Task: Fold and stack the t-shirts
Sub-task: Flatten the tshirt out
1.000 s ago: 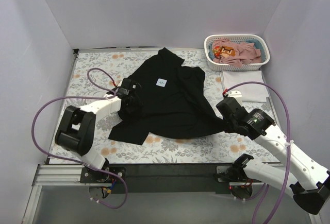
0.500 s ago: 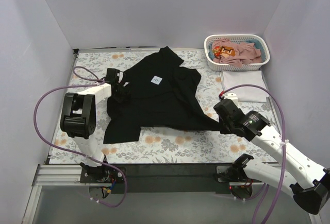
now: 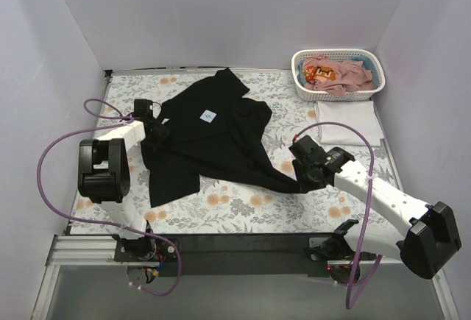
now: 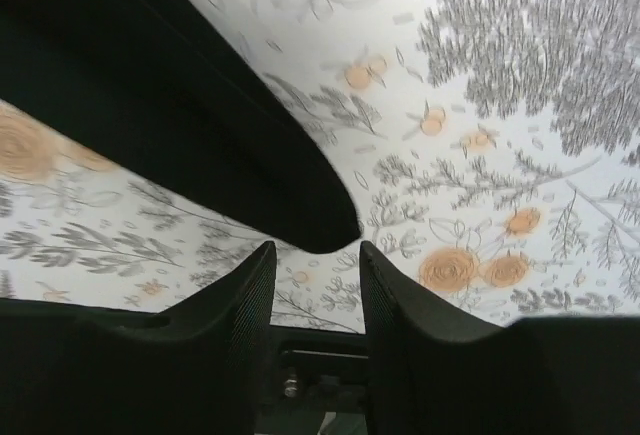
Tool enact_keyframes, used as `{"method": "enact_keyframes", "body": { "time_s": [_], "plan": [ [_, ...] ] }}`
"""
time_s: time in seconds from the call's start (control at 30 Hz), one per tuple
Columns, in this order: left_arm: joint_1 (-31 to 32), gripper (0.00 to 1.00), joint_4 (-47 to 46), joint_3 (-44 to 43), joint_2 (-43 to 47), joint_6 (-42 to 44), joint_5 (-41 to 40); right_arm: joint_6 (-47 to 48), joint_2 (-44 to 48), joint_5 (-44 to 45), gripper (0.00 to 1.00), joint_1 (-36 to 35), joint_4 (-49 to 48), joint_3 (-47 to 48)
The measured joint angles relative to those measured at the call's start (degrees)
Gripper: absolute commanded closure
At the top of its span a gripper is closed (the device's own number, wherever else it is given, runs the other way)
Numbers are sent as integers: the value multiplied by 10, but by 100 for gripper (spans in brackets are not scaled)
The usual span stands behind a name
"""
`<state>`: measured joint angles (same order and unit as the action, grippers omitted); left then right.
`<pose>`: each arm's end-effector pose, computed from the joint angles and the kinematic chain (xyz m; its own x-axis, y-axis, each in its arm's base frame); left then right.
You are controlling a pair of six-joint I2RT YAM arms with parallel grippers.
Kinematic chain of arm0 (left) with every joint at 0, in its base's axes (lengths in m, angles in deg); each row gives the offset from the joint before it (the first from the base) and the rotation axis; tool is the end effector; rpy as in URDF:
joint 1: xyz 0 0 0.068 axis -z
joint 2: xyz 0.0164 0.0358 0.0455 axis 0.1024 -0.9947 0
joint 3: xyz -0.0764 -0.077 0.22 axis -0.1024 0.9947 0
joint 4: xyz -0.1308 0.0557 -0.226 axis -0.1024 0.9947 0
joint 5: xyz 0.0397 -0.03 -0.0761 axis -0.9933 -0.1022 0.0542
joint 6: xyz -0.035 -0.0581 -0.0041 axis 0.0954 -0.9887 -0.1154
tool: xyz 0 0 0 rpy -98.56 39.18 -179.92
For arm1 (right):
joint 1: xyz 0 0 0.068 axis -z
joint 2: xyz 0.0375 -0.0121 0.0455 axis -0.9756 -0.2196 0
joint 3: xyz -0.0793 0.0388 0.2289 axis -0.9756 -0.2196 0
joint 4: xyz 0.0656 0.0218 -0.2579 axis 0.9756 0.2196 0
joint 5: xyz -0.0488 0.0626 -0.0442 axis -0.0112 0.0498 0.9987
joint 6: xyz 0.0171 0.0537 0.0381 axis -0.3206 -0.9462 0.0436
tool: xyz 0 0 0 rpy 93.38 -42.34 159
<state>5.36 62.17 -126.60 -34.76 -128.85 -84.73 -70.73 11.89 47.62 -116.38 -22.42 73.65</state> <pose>0.3639 0.0046 0.1100 -0.0392 -0.9979 -0.0508 -0.8938 0.0578 -0.4448 0.1807 0.1271 0.1811 -0.8793 -0.1981 -0.4331 -0.1771 0.9802 -0.0889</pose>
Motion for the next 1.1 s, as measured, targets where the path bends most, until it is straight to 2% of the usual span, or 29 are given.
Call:
{"method": "enact_keyframes", "body": {
  "time_s": [0.07,0.17,0.23,0.33,0.43,0.53,0.67,0.77,0.87,1.0,1.1],
  "plan": [
    [-3,43,11,59,64,21,-17,28,-17,-17,44,0,8,49],
    [17,42,31,119,163,55,-37,74,-89,-33,45,0,-36,169],
    [58,42,40,127,219,77,-46,98,-145,-46,47,0,-80,218],
    [103,42,40,127,246,95,-56,138,-258,-82,47,0,-155,294],
    [115,41,37,117,222,114,-60,163,-345,-117,48,0,-217,347],
    [122,41,19,87,156,131,-59,176,-415,-134,48,0,-275,389],
    [128,42,2,49,58,143,-60,186,-481,-141,50,0,-322,418],
    [131,42,-4,26,32,147,-69,192,-524,-143,53,0,-339,440],
    [130,43,-11,21,21,145,-79,198,-557,-138,64,0,-349,457],
    [125,43,-11,21,20,137,-85,207,-571,-123,98,1,-353,459],
    [112,44,-12,23,20,129,-86,210,-572,-113,99,5,-355,459]
  ]
}}
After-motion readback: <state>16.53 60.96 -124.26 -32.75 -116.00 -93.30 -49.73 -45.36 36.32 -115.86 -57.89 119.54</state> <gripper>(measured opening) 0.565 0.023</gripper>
